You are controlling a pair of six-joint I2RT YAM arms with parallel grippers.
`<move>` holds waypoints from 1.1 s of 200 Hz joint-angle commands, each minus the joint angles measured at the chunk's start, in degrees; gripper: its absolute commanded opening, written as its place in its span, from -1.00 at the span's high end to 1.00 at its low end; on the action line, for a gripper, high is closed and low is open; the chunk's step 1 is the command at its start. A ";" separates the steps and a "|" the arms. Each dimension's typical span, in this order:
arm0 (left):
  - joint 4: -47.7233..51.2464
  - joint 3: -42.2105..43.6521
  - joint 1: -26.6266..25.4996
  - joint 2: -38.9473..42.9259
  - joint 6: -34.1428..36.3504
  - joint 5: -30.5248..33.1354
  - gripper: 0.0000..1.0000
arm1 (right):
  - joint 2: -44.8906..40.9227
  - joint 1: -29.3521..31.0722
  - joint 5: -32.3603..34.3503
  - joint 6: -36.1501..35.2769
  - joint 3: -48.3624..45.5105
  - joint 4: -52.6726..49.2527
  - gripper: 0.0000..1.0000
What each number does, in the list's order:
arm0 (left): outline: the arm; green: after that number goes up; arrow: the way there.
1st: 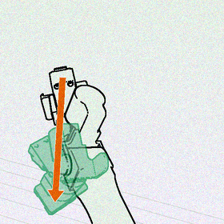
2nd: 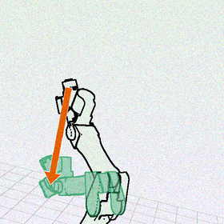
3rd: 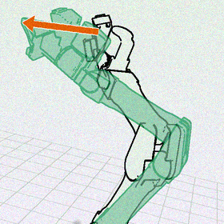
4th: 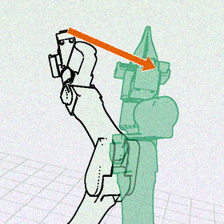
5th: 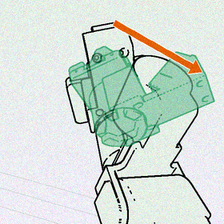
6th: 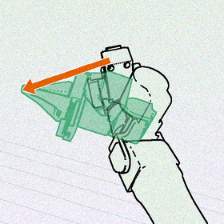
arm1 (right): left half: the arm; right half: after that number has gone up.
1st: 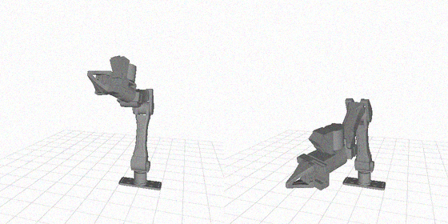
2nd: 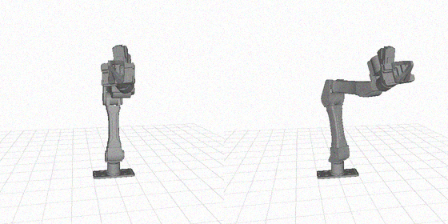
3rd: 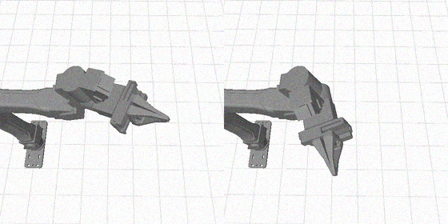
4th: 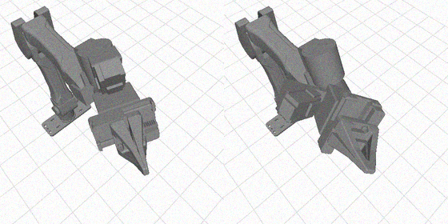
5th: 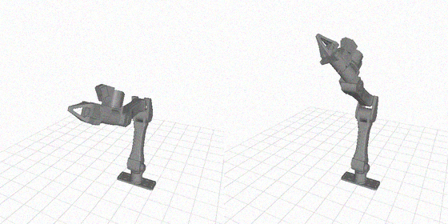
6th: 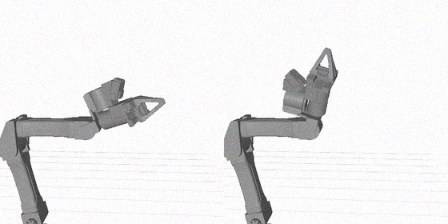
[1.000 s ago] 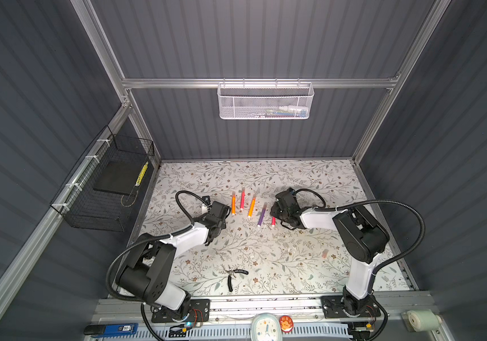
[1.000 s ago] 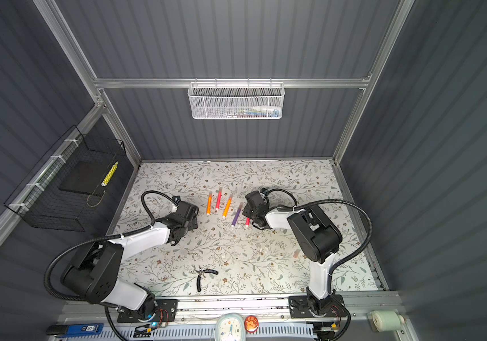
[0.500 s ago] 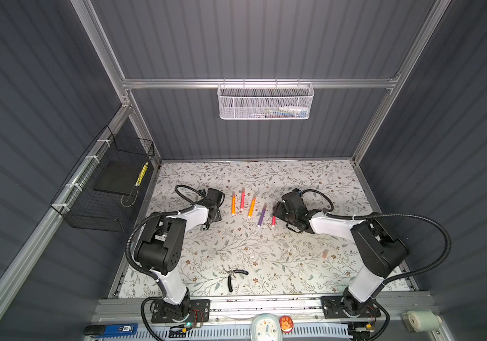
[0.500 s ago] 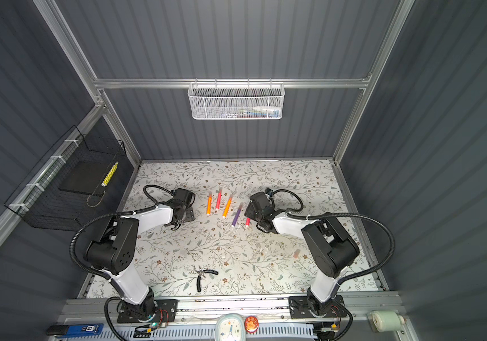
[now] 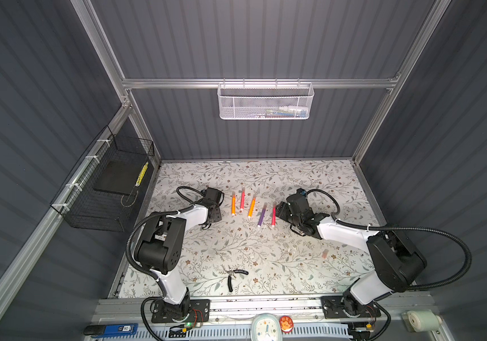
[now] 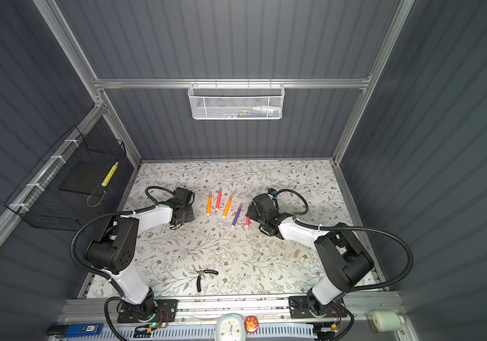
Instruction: Insert the pens into the pen caps
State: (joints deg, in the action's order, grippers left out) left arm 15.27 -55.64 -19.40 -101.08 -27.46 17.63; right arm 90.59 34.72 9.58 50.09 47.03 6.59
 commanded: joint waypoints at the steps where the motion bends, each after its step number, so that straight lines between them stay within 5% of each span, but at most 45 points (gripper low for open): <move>1: 5.00 2.90 -0.53 -0.70 -0.04 -4.05 0.28 | 0.97 0.43 0.18 -0.25 -0.10 0.04 -0.36; 69: 5.57 2.77 -1.96 -1.09 -0.25 -3.82 0.87 | 0.39 1.00 -0.63 0.36 -0.74 1.33 -0.36; 100: 2.25 5.04 -3.49 3.91 0.29 -5.75 0.97 | -1.20 2.81 -3.06 2.17 -2.96 6.46 -0.36; 171: -5.17 9.22 -23.27 26.07 4.31 -2.13 1.00 | -17.78 6.31 -0.70 5.04 -11.05 11.91 -0.41; 220: -22.84 16.80 -32.70 31.90 9.69 -12.78 1.00 | -27.79 8.82 0.16 6.81 -17.08 15.05 -0.41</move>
State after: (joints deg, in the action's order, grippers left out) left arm 2.50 -42.92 -49.78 -69.69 -21.52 11.44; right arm 65.17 42.11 8.43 55.53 32.45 19.68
